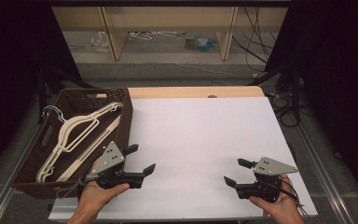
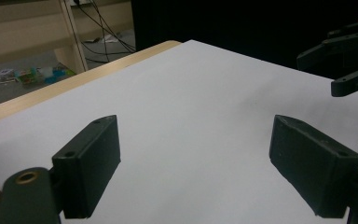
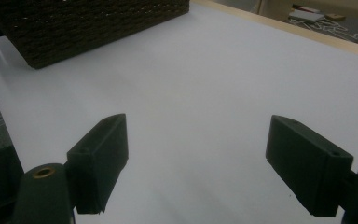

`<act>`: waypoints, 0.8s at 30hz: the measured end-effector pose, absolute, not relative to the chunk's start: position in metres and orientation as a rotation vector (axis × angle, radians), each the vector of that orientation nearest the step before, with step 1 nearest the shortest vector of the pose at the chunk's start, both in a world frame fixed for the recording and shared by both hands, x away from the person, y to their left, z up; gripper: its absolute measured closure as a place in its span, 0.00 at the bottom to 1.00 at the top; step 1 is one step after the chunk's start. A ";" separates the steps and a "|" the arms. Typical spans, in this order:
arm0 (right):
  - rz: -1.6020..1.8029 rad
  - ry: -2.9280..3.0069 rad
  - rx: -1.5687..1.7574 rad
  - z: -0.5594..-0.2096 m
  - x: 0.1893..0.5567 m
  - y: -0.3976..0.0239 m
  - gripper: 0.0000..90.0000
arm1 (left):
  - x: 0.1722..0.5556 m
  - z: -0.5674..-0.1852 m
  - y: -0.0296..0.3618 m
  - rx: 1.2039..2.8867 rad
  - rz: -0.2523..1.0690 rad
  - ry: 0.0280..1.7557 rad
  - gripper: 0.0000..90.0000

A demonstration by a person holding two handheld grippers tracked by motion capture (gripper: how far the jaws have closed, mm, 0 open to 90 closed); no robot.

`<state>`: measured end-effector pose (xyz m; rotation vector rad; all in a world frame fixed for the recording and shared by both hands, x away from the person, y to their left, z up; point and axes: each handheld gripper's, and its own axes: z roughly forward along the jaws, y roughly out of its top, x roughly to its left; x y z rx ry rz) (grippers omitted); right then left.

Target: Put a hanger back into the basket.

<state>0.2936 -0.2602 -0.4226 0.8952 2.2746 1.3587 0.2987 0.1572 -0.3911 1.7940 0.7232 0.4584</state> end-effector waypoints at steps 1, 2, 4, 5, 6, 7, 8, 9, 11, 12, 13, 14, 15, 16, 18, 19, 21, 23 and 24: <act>1.359 2.277 0.894 -0.423 0.294 -0.260 0.24 | 0.299 -0.392 0.157 1.799 0.461 0.719 0.18; 1.359 2.274 0.893 -0.423 0.294 -0.260 0.24 | 0.298 -0.394 0.156 1.803 0.460 0.724 0.18; 1.358 2.274 0.890 -0.423 0.293 -0.260 0.24 | 0.297 -0.397 0.153 1.805 0.462 0.724 0.18; 1.357 2.274 0.893 -0.423 0.293 -0.260 0.24 | 0.296 -0.399 0.153 1.812 0.465 0.719 0.18; 1.361 2.273 0.893 -0.423 0.293 -0.260 0.24 | 0.295 -0.401 0.152 1.818 0.466 0.717 0.18; 1.361 2.262 0.879 -0.423 0.293 -0.261 0.24 | 0.293 -0.403 0.150 1.817 0.464 0.716 0.18; 1.363 2.268 0.889 -0.422 0.292 -0.261 0.24 | 0.293 -0.405 0.150 1.829 0.473 0.704 0.18; 1.368 2.285 0.885 -0.422 0.292 -0.260 0.24 | 0.292 -0.407 0.149 1.828 0.469 0.708 0.18; 1.365 2.263 0.868 -0.422 0.292 -0.261 0.24 | 0.289 -0.411 0.147 1.833 0.462 0.710 0.18; 1.370 2.254 0.865 -0.422 0.292 -0.261 0.24 | 0.288 -0.412 0.147 1.842 0.467 0.697 0.18; 1.372 2.266 0.880 -0.421 0.291 -0.260 0.24 | 0.286 -0.414 0.146 1.848 0.469 0.687 0.18; 1.369 2.265 0.880 -0.421 0.290 -0.259 0.24 | 0.284 -0.416 0.144 1.851 0.471 0.681 0.18; 1.373 2.261 0.876 -0.421 0.290 -0.259 0.24 | 0.283 -0.418 0.143 1.858 0.476 0.669 0.18; 1.373 2.260 0.873 -0.422 0.290 -0.258 0.24 | 0.281 -0.420 0.142 1.870 0.482 0.661 0.18; 1.374 2.263 0.863 -0.422 0.290 -0.258 0.24 | 0.278 -0.423 0.141 1.872 0.485 0.652 0.18; 1.376 2.256 0.854 -0.422 0.290 -0.258 0.23 | 0.276 -0.425 0.140 1.864 0.482 0.656 0.18; 1.384 2.259 0.860 -0.422 0.288 -0.257 0.23 | 0.273 -0.429 0.138 1.860 0.480 0.654 0.19; 1.387 2.232 0.843 -0.421 0.288 -0.257 0.23 | 0.270 -0.432 0.137 1.877 0.503 0.629 0.19; 1.409 2.251 0.854 -0.421 0.288 -0.256 0.23 | 0.269 -0.434 0.137 1.884 0.510 0.624 0.19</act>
